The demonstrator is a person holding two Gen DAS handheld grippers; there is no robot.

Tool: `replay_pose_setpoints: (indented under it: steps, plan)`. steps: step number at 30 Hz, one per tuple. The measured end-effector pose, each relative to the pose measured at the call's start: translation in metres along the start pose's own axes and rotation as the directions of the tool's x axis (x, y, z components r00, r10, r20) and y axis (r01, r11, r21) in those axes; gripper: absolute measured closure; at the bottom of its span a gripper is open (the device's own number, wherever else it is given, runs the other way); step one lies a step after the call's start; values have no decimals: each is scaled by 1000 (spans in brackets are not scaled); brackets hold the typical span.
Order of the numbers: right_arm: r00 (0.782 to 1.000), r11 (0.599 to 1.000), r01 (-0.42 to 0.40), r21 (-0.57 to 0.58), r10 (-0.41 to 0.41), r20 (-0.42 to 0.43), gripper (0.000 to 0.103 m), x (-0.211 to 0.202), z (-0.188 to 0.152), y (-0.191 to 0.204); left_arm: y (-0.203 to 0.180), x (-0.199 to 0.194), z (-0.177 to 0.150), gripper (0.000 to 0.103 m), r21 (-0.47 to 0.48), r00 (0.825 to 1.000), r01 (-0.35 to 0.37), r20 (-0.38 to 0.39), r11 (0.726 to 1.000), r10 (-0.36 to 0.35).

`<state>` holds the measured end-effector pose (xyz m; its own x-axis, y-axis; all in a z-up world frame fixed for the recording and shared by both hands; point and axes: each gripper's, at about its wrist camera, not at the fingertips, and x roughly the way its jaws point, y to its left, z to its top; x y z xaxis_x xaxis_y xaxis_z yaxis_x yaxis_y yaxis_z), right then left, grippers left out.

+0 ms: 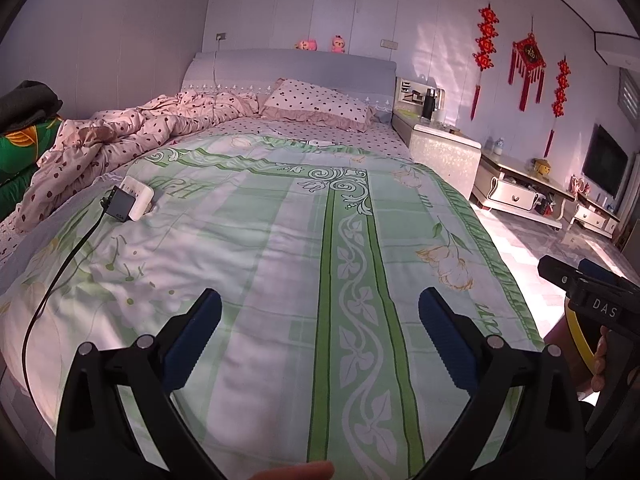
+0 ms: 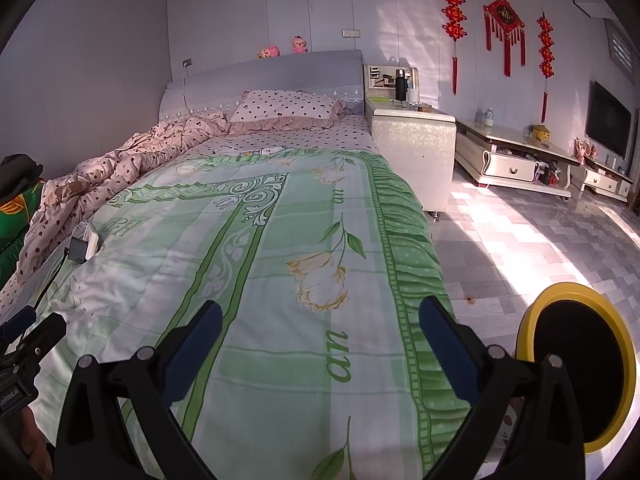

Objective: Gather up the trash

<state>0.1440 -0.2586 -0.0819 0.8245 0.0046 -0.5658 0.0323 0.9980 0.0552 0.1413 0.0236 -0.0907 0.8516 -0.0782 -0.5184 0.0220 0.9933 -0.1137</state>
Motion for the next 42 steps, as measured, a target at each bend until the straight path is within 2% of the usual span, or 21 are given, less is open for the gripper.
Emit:
replay_pose_setpoints:
  steps: [4, 8, 16, 31, 42]
  plan:
    - [996, 999, 30, -13, -29, 81, 8, -28, 2, 2, -11, -25, 6, 8, 7, 999, 6, 52, 1000, -6]
    - [991, 998, 56, 3, -55, 125, 8, -51, 6, -1, -23, -49, 10, 8, 15, 995, 31, 91, 999, -33]
    - [979, 997, 65, 27, -69, 192, 8, -87, 3, -10, -41, -88, 12, 8, 25, 986, 33, 163, 999, -37]
    - [964, 995, 85, 53, -96, 248, 8, -113, -8, -5, -58, -118, 2, 8, 47, 980, 35, 197, 998, -43]
    - [967, 993, 108, 52, -117, 226, 8, -110, -16, -3, -54, -117, 2, 8, 35, 979, 40, 198, 999, -46]
